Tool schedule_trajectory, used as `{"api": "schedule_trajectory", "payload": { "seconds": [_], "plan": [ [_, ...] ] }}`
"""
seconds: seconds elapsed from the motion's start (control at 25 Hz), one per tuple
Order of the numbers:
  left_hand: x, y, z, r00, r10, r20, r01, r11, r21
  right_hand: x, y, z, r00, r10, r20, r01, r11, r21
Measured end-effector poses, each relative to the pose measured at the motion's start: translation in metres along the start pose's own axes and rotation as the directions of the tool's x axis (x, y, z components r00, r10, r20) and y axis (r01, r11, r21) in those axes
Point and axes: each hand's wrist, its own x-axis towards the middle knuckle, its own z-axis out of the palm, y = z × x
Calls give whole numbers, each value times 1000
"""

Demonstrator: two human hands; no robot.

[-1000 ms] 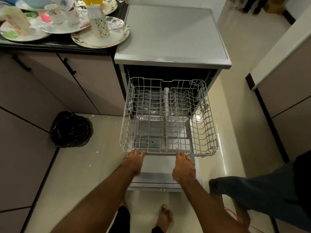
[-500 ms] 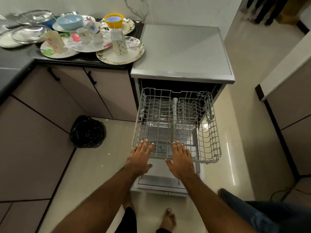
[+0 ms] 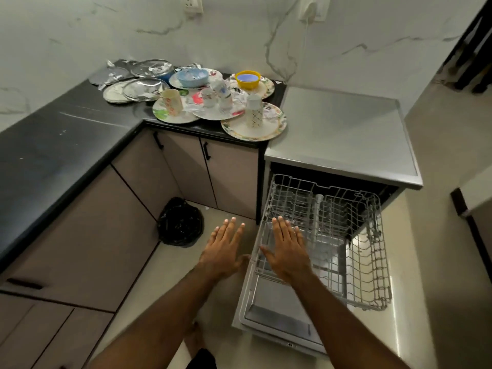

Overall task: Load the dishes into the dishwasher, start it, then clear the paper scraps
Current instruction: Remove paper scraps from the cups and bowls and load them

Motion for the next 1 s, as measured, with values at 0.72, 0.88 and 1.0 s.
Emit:
{"api": "schedule_trajectory", "payload": {
  "seconds": [0.72, 0.88, 1.0],
  "plan": [
    [77, -268, -134, 1000, 30, 3, -30, 996, 83, 199, -195, -6, 982, 113, -148, -120, 992, -38],
    [118, -278, -153, 997, 73, 1, -73, 996, 58, 245, -192, -16, 975, 138, -173, -146, 989, -33],
    [150, -281, -166, 993, 116, 2, -116, 991, 69, 277, -188, -26, 967, 149, -205, -158, 987, -31]
  ]
}}
